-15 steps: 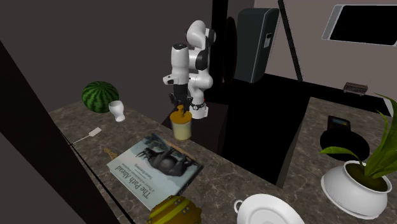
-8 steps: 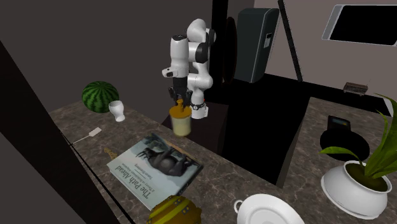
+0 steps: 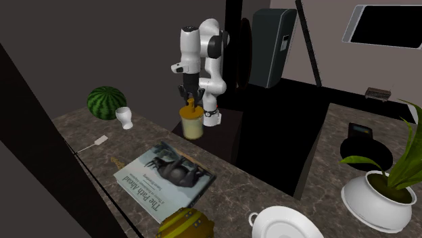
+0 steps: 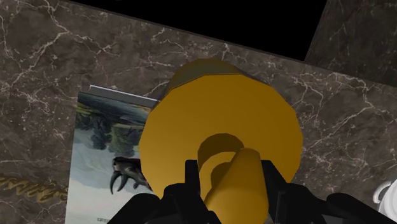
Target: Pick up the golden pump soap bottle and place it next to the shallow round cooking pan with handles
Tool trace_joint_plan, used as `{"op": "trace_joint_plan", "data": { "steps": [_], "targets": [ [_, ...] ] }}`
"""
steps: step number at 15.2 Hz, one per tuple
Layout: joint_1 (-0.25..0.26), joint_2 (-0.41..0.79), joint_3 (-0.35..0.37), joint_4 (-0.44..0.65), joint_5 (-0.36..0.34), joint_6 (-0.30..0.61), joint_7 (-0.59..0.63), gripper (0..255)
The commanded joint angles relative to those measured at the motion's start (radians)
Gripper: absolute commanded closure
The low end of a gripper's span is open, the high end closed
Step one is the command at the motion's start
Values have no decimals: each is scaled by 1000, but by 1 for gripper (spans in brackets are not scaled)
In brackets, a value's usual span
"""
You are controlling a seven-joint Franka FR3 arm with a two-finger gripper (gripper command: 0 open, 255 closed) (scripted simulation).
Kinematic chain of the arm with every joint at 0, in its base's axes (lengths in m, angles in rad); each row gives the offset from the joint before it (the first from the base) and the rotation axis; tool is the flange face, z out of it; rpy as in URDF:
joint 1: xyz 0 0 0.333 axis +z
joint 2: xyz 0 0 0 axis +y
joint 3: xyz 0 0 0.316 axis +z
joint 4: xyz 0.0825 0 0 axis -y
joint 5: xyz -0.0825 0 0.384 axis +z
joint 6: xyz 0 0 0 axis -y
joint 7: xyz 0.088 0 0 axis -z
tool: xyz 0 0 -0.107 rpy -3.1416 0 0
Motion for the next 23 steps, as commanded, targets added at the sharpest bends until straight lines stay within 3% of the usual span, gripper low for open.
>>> {"op": "trace_joint_plan", "data": {
  "steps": [1,18,23],
  "targets": [
    [-1,3,-1,32,-1,-28,-1,255],
    [-5,64,-2,321,-7,-257,1,255],
    [21,119,58,323,-4,-204,86,255]
  ]
}}
